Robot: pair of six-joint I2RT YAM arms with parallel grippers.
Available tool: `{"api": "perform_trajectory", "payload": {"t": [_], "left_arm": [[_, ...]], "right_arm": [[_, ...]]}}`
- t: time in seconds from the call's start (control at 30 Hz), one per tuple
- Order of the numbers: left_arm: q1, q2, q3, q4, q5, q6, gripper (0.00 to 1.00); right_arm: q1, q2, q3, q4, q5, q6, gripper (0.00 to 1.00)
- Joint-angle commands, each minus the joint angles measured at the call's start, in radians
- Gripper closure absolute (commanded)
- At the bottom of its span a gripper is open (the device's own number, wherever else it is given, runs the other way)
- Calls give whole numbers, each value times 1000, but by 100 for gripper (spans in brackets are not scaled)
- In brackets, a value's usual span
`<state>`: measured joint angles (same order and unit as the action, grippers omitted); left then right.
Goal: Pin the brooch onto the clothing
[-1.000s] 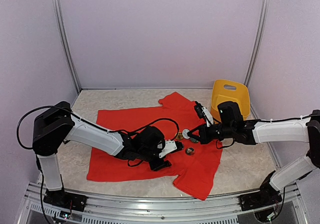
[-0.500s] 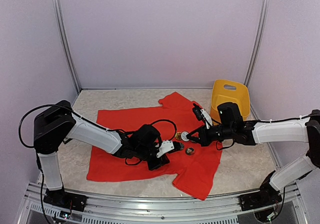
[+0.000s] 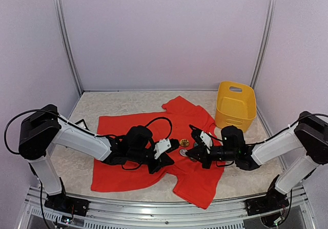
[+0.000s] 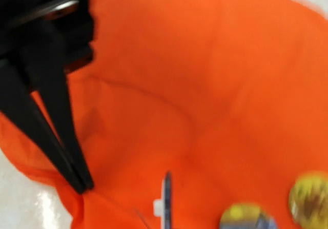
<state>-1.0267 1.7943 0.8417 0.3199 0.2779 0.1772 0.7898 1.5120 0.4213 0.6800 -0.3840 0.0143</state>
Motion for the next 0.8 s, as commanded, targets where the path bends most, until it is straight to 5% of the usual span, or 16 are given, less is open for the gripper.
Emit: {"api": "perform_trajectory", "payload": {"t": [0.0, 0.13, 0.77], "left_arm": [[5, -33, -25, 59, 38, -20, 100], [5, -29, -25, 59, 46, -23, 100], [33, -18, -16, 47, 62, -19, 100]], "right_arm": [[52, 96, -56, 402, 68, -216, 100], [98, 207, -85, 583, 110, -314, 100], [158, 325, -103, 637, 57, -342, 100]]}}
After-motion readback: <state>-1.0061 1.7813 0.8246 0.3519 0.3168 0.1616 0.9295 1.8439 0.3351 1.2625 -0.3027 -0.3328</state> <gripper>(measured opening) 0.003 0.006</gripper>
